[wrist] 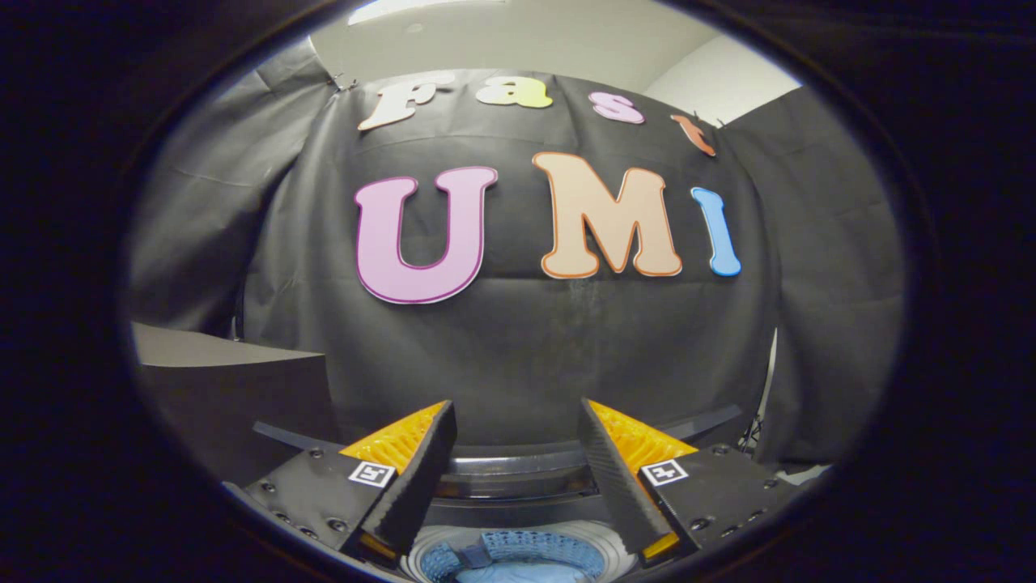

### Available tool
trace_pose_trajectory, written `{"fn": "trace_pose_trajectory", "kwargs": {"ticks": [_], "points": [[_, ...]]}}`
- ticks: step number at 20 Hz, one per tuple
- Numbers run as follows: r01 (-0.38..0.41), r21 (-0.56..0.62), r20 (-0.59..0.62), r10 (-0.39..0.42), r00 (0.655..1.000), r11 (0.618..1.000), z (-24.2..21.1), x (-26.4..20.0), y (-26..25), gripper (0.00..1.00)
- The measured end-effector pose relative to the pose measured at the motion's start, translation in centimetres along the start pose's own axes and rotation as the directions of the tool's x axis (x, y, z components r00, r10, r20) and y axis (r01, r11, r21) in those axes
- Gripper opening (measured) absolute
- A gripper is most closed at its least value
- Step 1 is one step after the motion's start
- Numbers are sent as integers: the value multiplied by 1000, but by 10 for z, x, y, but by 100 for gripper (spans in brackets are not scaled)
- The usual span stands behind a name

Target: Put the clothes into the washing machine and then close the washing machine lid.

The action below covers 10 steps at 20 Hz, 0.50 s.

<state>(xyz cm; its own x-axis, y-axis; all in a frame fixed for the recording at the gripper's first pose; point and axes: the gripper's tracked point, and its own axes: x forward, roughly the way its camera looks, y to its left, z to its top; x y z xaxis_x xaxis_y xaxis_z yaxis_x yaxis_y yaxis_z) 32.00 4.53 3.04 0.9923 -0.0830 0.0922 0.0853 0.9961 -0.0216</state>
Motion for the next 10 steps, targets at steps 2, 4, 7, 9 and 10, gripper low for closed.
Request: {"fn": "trace_pose_trajectory", "kwargs": {"ticks": [2,4,7,9,10], "points": [[-7,10,1,7,1000,1000,-5,-2,-1,95],[37,10,-33,-36,999,999,-18,0,-12,95],[42,44,-430,-19,903,998,-109,-29,-13,98],[40,179,-452,46,891,983,-137,-28,-4,99],[55,202,-428,37,903,978,-129,-28,-7,99]]}}
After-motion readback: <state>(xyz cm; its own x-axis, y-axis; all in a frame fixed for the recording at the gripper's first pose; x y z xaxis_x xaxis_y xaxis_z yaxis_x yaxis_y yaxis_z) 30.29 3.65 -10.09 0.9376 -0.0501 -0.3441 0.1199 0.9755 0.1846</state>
